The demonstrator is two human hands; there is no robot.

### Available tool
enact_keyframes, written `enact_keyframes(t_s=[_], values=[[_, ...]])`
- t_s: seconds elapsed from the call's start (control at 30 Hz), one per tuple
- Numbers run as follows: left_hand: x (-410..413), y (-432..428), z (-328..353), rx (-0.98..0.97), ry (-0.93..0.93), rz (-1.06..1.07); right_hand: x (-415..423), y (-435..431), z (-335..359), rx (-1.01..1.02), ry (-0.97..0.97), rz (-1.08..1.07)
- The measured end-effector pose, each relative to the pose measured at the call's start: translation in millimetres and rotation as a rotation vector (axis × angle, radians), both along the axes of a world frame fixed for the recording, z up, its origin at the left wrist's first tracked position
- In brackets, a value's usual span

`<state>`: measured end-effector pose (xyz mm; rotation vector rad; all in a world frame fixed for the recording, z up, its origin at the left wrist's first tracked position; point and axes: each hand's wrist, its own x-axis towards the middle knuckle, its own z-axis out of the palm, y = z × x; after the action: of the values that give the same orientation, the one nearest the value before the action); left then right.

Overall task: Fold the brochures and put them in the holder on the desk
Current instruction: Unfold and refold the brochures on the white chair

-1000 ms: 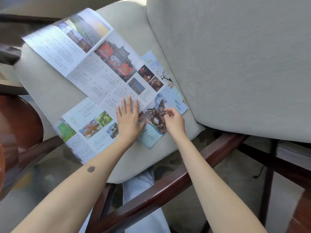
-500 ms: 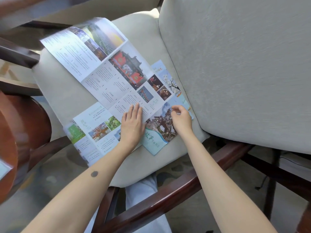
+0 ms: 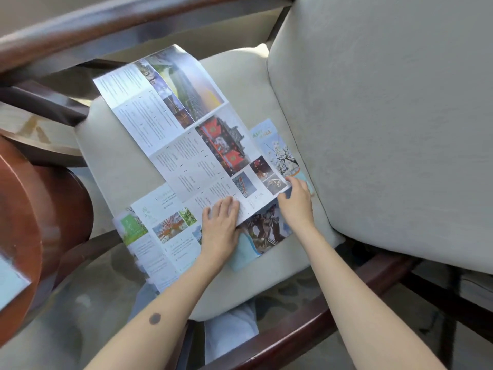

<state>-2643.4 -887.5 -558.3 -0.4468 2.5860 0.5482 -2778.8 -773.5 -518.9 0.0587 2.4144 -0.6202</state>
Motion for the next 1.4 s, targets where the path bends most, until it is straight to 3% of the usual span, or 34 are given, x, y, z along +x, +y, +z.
enact_keyframes(t_s=[0.1, 0.2, 0.27, 0.43, 0.6, 0.7, 0.83, 1.03, 1.2, 1.3, 1.4], values=[[3.2, -9.0, 15.7, 0.137, 0.108, 0.118, -4.3, 0.2, 7.7, -0.003, 0.138, -0.14], [11.2, -22.7, 32.7, 0.294, 0.197, 0.287, -12.9, 9.5, 13.1, -0.04, 0.201, -0.453], [16.2, -34.2, 45.0, 0.418, 0.197, 0.424, -14.3, 16.7, 13.6, -0.085, 0.146, -0.638], [24.5, -67.3, 87.0, 0.727, 0.225, 0.606, 5.9, 19.8, 7.4, -0.246, -0.061, -0.798], [35.9, -94.7, 103.1, 1.105, 0.151, 0.949, 34.3, -9.8, 11.8, -0.505, -0.368, -0.847], [35.4, -105.8, 100.0, 1.193, 0.092, 1.012, 44.5, -28.0, 18.8, -0.638, -0.465, -0.761], [31.8, -112.8, 89.0, 1.166, 0.09, 1.006, 49.6, -45.5, 28.2, -0.682, -0.484, -0.57], [25.8, -110.6, 71.3, 0.975, 0.104, 0.915, 53.7, -48.8, 31.0, -0.633, -0.289, -0.347], [16.2, -111.1, 55.7, 0.51, 0.161, 0.584, 59.7, -42.8, 22.1, -0.515, -0.175, -0.463], [7.1, -121.6, 48.8, 0.357, 0.215, 0.565, 64.2, -33.6, 13.4, -0.384, -0.161, -0.529], [-2.3, -132.4, 38.0, 0.233, 0.127, 0.461, 68.2, -22.8, 6.6, -0.231, -0.151, -0.567]])
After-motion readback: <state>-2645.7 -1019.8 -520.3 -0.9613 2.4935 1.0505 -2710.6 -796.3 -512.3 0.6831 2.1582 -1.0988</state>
